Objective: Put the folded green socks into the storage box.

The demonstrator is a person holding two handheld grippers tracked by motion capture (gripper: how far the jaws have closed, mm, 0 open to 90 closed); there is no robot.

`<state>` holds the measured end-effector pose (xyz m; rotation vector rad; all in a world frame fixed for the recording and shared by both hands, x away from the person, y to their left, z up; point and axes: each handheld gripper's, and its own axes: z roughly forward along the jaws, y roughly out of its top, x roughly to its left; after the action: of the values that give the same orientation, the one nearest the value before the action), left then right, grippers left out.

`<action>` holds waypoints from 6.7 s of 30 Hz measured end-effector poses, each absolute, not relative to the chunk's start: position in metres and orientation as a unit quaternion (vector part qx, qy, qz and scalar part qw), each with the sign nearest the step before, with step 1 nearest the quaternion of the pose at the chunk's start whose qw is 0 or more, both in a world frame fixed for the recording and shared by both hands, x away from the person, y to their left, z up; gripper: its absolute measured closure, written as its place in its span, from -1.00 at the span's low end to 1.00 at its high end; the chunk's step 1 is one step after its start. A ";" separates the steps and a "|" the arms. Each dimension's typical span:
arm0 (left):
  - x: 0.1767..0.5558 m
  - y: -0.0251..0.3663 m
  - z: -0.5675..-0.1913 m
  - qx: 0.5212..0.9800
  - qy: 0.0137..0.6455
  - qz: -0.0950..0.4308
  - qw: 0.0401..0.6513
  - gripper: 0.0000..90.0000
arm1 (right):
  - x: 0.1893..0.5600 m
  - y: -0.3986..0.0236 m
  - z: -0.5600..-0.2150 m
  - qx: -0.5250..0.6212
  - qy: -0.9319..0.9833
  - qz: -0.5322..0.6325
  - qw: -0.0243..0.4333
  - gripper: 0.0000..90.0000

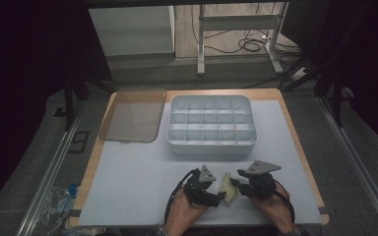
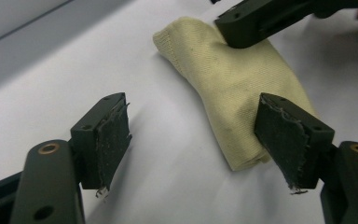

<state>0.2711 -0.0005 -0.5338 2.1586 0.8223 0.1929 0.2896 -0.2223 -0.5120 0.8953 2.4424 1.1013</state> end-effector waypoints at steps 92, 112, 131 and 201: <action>0.274 0.137 -0.549 0.805 0.457 0.166 0.340 -0.84 | 0.285 -0.222 -0.528 0.370 0.836 0.403 0.034 0.18; 0.274 0.136 -0.550 0.805 0.457 0.167 0.340 -0.84 | 0.286 -0.225 -0.512 0.370 0.827 0.422 0.028 0.62; 0.274 0.137 -0.550 0.805 0.458 0.167 0.339 -0.85 | 0.298 -0.235 -0.479 0.360 0.819 0.434 0.110 0.61; 0.274 0.137 -0.550 0.804 0.460 0.168 0.338 -0.87 | 0.388 -0.238 -0.428 0.356 0.773 0.452 0.267 0.59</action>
<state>0.2740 0.1366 -0.5501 2.0948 1.1973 0.4385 0.3877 -0.2380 -0.4276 0.9602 2.0865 1.2192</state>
